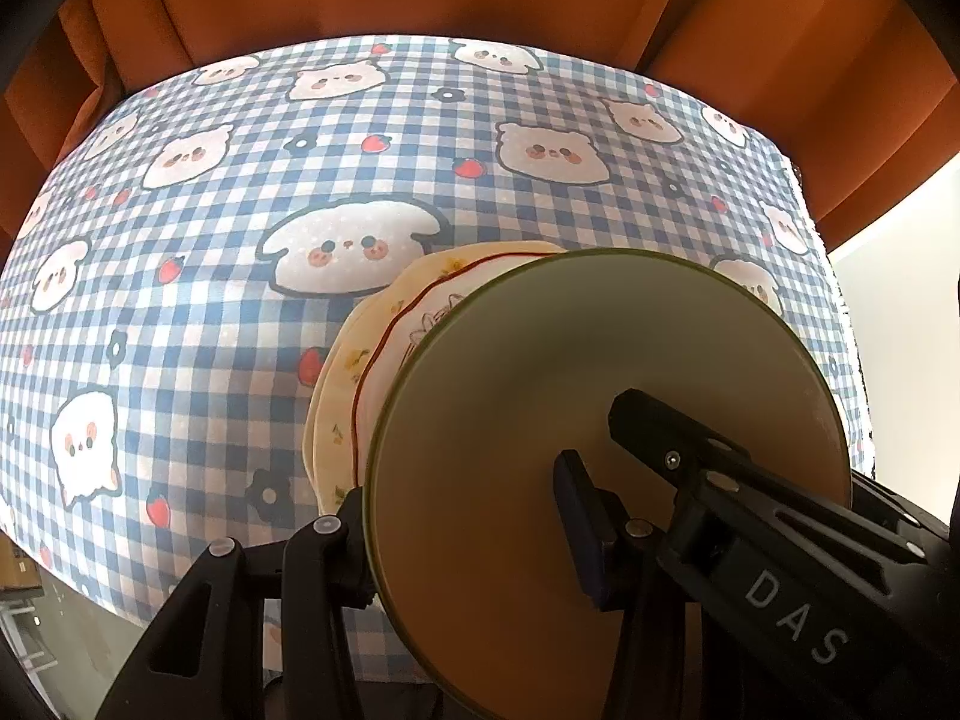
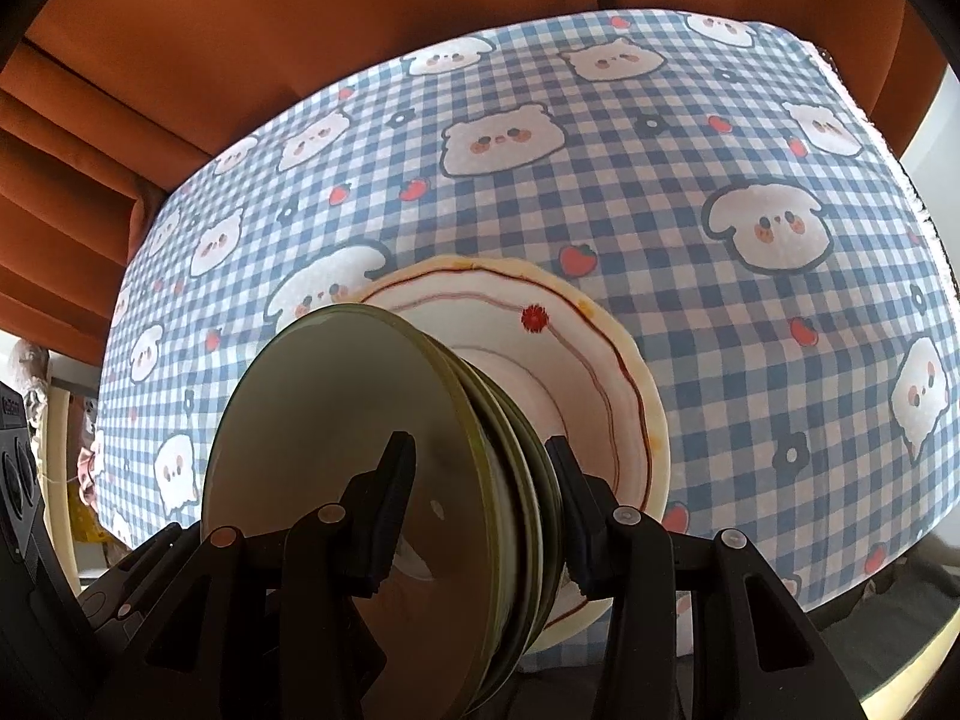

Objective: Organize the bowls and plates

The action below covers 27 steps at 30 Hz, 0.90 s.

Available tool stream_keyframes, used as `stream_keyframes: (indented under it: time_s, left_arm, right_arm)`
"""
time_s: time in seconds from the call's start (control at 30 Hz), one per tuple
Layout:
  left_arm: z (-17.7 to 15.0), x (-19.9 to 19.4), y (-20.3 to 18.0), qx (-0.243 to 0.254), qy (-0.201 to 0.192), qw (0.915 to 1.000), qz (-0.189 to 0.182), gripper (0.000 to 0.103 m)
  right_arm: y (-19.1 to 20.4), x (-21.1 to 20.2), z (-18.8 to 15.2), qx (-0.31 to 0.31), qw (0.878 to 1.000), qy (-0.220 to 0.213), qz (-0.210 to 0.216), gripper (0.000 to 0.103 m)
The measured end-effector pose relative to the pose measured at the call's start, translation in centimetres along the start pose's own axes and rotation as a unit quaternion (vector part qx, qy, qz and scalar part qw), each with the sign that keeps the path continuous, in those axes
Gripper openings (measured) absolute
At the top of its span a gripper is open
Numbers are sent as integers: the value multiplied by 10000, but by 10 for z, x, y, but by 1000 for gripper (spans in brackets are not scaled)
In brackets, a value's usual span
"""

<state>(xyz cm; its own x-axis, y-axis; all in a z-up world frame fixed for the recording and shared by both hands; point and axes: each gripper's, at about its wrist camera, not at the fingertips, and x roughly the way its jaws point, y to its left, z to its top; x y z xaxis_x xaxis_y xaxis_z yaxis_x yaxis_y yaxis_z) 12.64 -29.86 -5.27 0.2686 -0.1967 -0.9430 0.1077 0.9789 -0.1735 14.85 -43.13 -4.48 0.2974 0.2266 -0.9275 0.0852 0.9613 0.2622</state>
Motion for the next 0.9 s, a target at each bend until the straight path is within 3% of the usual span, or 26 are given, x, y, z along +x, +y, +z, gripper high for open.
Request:
stream_keyframes:
  time_s: [0.37, 0.53, 0.6, 0.67, 0.9]
  left_arm:
    - [-1, 3, -12, 57, -90, 9998, 173, 48]
    - [-5, 0, -17, -6, -208, 9991, 372, 57]
    - [-8, -6, -19, 25, -277, 9987, 423, 62]
    - [-10, -11, -21, 60, -380, 9982, 464, 69]
    - [-18, -34, -17, 286, -917, 9944, 444, 74]
  right_arm:
    - [-8, 3, 6, -49, 10000, 57, 18, 50]
    - [-11, -2, 1, -263, 9996, -60, 107, 51]
    - [-13, -5, -1, -309, 9994, -56, 122, 64]
    - [-15, -9, -2, -320, 9993, -114, 131, 68]
    - [-7, -30, -11, -422, 9973, -596, -29, 74]
